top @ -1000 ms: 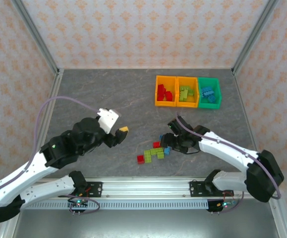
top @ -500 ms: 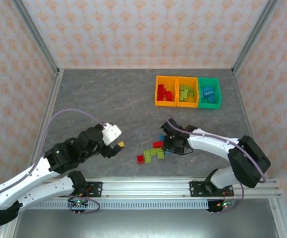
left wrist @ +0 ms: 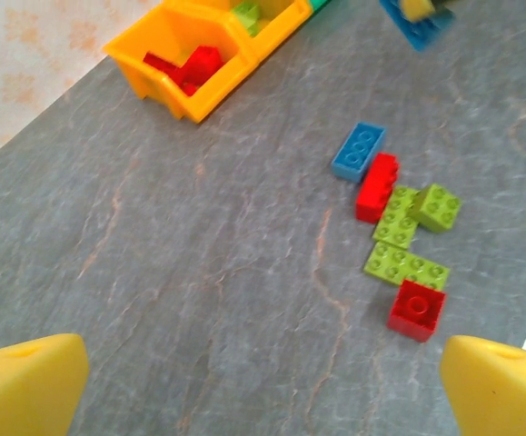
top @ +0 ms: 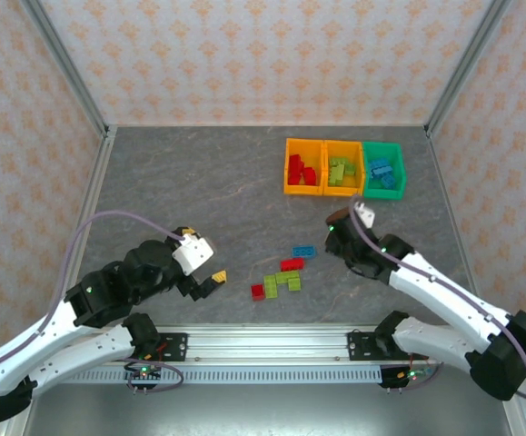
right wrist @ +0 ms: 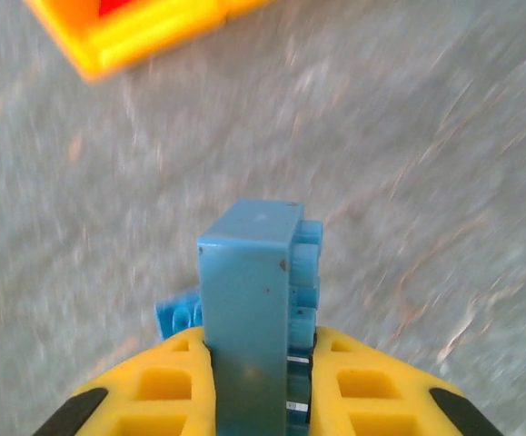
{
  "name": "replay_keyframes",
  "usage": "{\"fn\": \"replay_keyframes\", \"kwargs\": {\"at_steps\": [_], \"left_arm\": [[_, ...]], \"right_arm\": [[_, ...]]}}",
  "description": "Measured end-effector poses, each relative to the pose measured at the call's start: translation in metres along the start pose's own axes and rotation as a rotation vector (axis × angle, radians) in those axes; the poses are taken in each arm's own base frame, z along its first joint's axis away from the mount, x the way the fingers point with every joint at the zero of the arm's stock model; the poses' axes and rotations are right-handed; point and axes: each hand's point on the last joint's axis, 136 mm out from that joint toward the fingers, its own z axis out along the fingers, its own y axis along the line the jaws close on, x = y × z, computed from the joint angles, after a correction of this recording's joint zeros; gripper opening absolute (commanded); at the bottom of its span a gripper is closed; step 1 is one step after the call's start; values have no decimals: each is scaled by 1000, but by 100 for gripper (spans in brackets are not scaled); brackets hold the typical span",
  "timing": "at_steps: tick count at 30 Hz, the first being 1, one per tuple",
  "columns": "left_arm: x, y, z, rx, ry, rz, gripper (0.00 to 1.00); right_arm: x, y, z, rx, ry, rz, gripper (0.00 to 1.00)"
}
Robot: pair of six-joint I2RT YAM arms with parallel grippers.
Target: Sort the legos into containers by color
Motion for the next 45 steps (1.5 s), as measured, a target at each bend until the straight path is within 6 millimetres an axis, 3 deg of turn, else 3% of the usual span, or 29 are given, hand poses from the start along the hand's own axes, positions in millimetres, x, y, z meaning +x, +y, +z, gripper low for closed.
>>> {"fn": "replay_keyframes", "kwargs": {"at_steps": [3, 6, 10, 13, 19, 23, 28, 32, 34, 39, 42, 45], "left_arm": [[-5, 0, -8, 9, -68, -16, 100], [-7, 3, -16, -3, -120, -27, 100], [-5, 2, -15, -4, -120, -26, 100], [-3, 2, -11, -4, -102, -20, 100], [4, 0, 1, 6, -40, -11, 100], [6, 0, 5, 1, -22, -5, 100], [7, 0, 5, 1, -20, 1, 100], [7, 0, 6, 1, -18, 0, 100], [8, 0, 8, 0, -11, -5, 100], [15, 6, 20, -40, 55, -45, 100], [16, 8, 32, -56, 117, -115, 100], [8, 4, 44, -33, 155, -227, 100]], "right_arm": [[-52, -21, 2, 76, -114, 86, 15], [-100, -50, 16, 178, -176, 163, 14], [-158, -79, 54, 313, -185, 197, 13], [-194, -83, 96, 368, -160, 176, 17], [-238, -78, 167, 400, -109, 134, 45], [-252, -76, 181, 415, -77, 120, 55], [-241, -78, 160, 420, -49, 132, 56], [-204, -82, 120, 372, -13, 175, 60], [-180, -77, 90, 305, -7, 207, 63], [-120, -31, 32, 43, 16, 169, 75], [-79, 0, 14, -73, 94, 76, 84], [-34, 15, 2, -137, 199, -7, 92]]}}
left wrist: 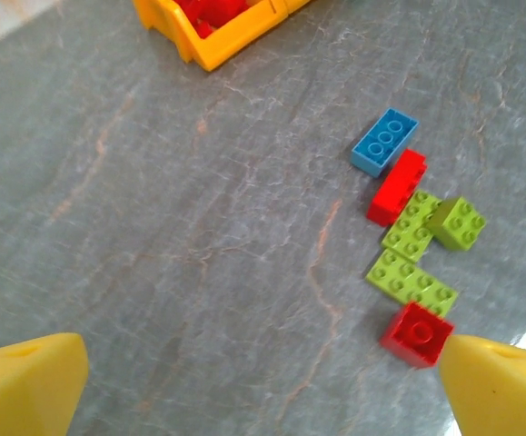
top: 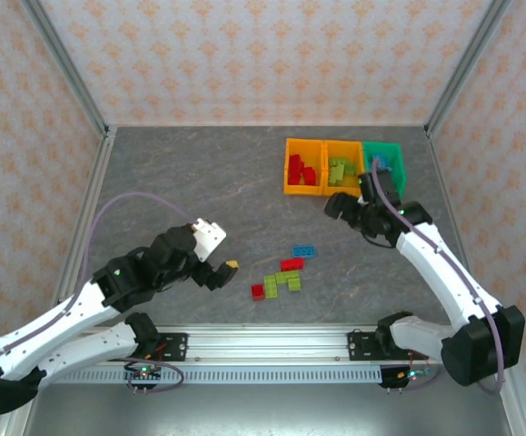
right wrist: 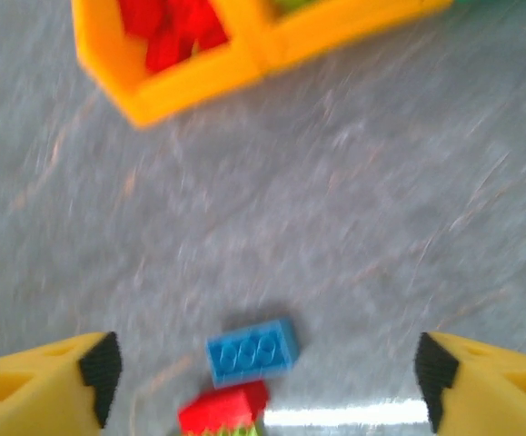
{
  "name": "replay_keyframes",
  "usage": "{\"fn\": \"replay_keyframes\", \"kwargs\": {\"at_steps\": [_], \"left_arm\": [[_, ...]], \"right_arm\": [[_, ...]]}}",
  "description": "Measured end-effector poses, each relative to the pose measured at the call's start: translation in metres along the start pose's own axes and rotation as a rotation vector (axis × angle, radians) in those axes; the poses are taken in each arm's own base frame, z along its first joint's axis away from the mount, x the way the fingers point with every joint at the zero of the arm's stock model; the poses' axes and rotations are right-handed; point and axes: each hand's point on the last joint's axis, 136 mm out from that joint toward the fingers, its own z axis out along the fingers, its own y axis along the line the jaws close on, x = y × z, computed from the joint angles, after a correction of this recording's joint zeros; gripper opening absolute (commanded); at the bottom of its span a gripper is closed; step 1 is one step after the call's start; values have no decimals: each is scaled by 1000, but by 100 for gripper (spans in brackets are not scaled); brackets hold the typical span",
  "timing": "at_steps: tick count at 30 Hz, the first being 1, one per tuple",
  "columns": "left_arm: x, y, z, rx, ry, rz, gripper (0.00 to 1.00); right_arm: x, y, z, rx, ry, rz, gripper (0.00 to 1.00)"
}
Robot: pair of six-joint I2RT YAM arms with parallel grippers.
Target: Sort the legos into containers by color
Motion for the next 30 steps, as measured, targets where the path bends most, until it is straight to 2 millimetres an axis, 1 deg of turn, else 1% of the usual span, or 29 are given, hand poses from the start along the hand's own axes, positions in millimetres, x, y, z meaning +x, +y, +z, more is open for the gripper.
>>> {"fn": "replay_keyframes", "kwargs": {"at_steps": [2, 4, 6, 8, 10, 13, 16, 18, 20, 23, 24, 27, 30], "left_arm": [[0, -9, 9, 36, 41, -99, 99], [7, -18, 22, 66, 103, -214, 99], [17, -29, 34, 87, 169, -306, 99], [31, -47, 47, 116, 229, -369, 99], [50, -66, 59, 140, 291, -406, 99], [74, -84, 72, 136, 381, -426, 98], [92, -96, 87, 106, 446, -411, 97], [103, -100, 95, 87, 480, -401, 96], [111, -101, 105, 65, 504, -402, 93], [119, -102, 118, 42, 528, -401, 84], [121, -102, 122, 36, 534, -398, 79], [122, -102, 131, 16, 536, -386, 62], [122, -99, 135, -7, 524, -378, 54]], "right_arm": [[28, 2, 1, -21, 73, -26, 96], [55, -2, 1, -32, 145, -34, 99], [72, -6, 1, -30, 196, -36, 99], [80, -10, 1, -21, 220, -35, 100], [82, -12, 2, -14, 229, -34, 100], [84, -13, 3, -6, 237, -33, 100], [86, -16, 8, 12, 255, -31, 100], [87, -17, 11, 22, 266, -29, 100], [87, -18, 12, 26, 268, -29, 100], [87, -18, 12, 30, 264, -30, 100], [86, -18, 12, 31, 264, -30, 100], [86, -18, 12, 31, 264, -30, 100], [86, -19, 12, 33, 262, -30, 99]]}}
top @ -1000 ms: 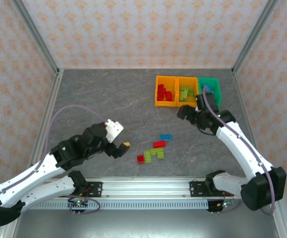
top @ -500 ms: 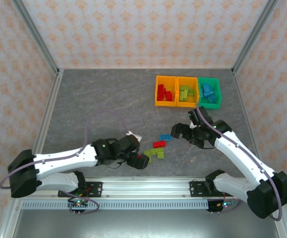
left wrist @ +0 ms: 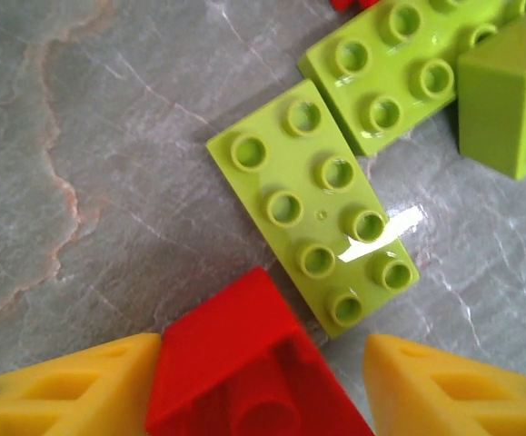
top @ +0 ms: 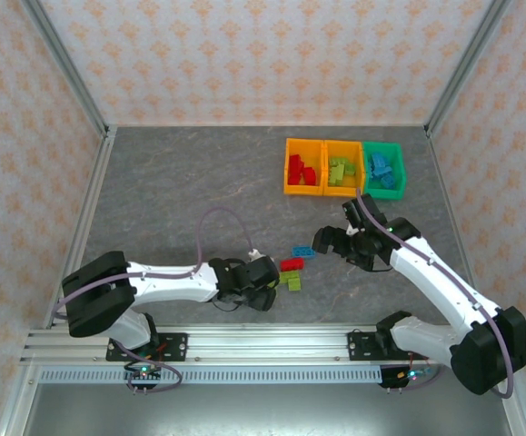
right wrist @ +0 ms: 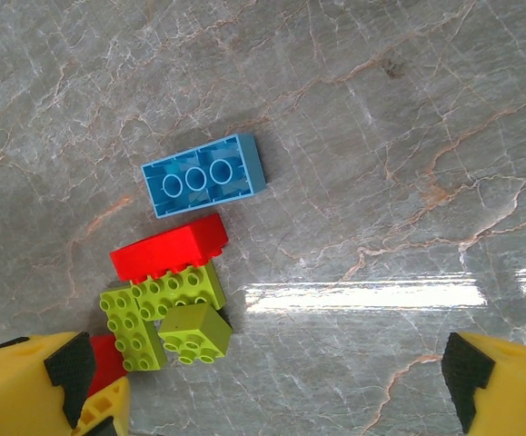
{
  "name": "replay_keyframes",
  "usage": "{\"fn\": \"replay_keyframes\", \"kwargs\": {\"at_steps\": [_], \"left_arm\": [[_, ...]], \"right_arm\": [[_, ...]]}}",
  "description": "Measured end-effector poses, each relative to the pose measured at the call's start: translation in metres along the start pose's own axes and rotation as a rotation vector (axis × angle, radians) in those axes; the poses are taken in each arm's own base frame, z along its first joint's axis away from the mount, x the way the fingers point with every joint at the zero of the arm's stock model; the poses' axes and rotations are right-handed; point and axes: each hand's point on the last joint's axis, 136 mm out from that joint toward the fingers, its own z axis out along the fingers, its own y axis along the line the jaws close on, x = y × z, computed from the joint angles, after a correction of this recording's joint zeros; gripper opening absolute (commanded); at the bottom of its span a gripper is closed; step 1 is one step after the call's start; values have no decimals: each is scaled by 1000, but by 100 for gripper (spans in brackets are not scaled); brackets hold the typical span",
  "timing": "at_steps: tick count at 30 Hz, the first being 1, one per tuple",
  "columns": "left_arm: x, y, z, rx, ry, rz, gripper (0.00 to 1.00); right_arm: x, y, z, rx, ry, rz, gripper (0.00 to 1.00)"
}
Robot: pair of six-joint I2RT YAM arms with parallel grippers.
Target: Sort the legos into containers by color
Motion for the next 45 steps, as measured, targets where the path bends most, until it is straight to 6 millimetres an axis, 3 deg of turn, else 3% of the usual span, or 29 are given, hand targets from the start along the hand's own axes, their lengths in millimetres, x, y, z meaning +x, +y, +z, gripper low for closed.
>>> {"fn": "replay_keyframes", "kwargs": {"at_steps": [10, 13, 17, 20, 25, 28, 33, 36, 38, 45], "left_arm": [[-11, 6, -8, -21, -72, 3, 27], [-19, 4, -23, 6, -128, 1, 21], [-46, -4, -57, 62, -254, 13, 20], [-84, -8, -77, 68, -329, 22, 19], [-189, -3, -96, 24, -464, 10, 17], [-258, -4, -92, 2, -525, 12, 17], [-360, -7, -62, -39, -596, 37, 18], [-398, -6, -36, -70, -608, 69, 24], [-412, -3, -20, -99, -603, 88, 25], [-433, 6, 18, -146, -587, 147, 42]], "right_arm": [[1, 0, 0, -3, 5, 1, 99], [3, 5, -4, -33, 6, -2, 99], [3, 17, -15, -107, -14, -1, 99], [-2, 26, -27, -164, -63, 7, 99], [-17, 37, -52, -248, -192, 29, 100], [-26, 41, -62, -280, -253, 51, 100], [-33, 44, -66, -297, -288, 89, 100], [-33, 44, -68, -303, -292, 98, 100], [-33, 44, -71, -307, -299, 101, 100], [-28, 39, -87, -327, -335, 108, 99]]}}
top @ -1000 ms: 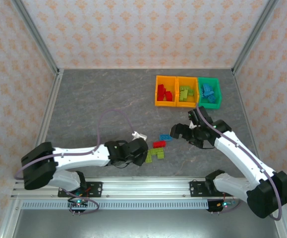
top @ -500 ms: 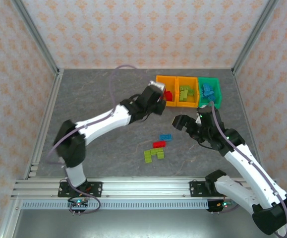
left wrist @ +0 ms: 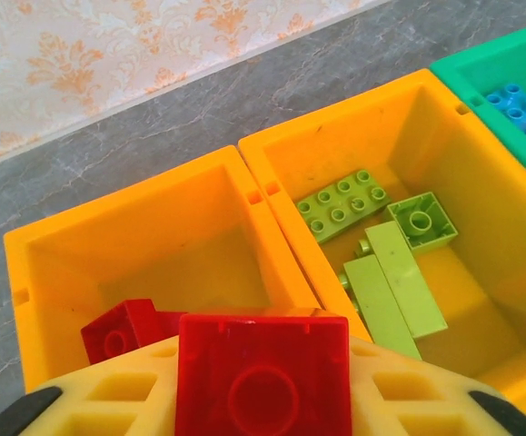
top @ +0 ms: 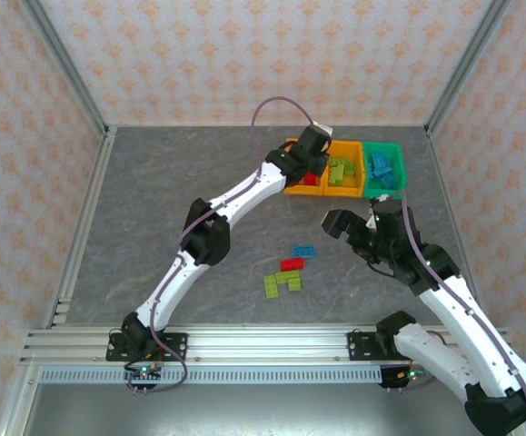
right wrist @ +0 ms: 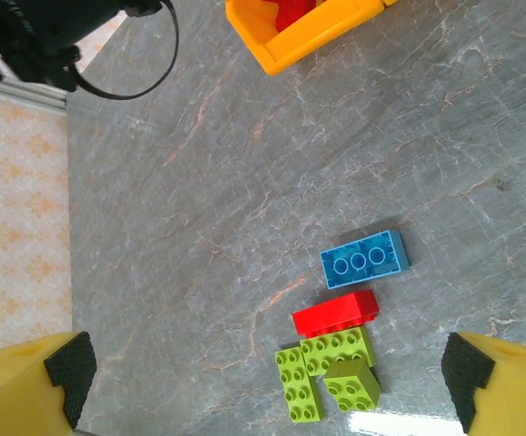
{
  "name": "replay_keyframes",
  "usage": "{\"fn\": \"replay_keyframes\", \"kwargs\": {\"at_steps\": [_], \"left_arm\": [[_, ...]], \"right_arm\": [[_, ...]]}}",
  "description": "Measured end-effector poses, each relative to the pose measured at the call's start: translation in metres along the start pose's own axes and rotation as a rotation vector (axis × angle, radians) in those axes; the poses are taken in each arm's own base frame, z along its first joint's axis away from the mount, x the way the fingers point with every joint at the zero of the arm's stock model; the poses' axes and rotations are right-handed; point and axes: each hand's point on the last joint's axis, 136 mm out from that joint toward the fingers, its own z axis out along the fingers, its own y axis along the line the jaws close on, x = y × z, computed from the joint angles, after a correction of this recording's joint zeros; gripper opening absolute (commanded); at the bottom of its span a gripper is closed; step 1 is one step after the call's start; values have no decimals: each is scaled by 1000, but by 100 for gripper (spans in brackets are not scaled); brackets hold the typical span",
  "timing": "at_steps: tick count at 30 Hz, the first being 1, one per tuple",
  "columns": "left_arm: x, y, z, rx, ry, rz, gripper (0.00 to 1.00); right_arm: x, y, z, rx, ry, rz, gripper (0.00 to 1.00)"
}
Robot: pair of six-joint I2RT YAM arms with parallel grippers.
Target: Sort the legos into containers by color
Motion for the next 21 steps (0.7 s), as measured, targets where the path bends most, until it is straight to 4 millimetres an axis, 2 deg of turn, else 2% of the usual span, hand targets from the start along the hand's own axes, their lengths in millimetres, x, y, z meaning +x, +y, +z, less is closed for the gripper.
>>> {"fn": "replay_keyframes", "kwargs": {"at_steps": [7, 9, 11, 12, 15, 18, 20, 21], "left_arm": [[0, 5, -7, 0, 25, 39, 47], [4, 4, -19, 21, 48, 43, 47], [8, 5, -41, 44, 67, 38, 47], [9, 5, -54, 54, 70, 31, 47], [14, 9, -114, 97, 45, 7, 47], [14, 5, -193, 154, -52, -8, 47], [18, -5, -252, 208, -136, 5, 47], [23, -9, -274, 231, -163, 14, 47]], "right_arm": [[3, -4, -5, 7, 1, 17, 99], [5, -7, -3, 13, 6, 23, 100], [6, -8, -2, 19, 10, 27, 100], [6, -9, -1, 20, 11, 29, 100], [7, -10, 1, 26, 16, 30, 100], [10, -13, 6, 42, 36, 31, 99], [14, -17, 14, 65, 66, 24, 99], [17, -19, 18, 78, 83, 19, 99]]}}
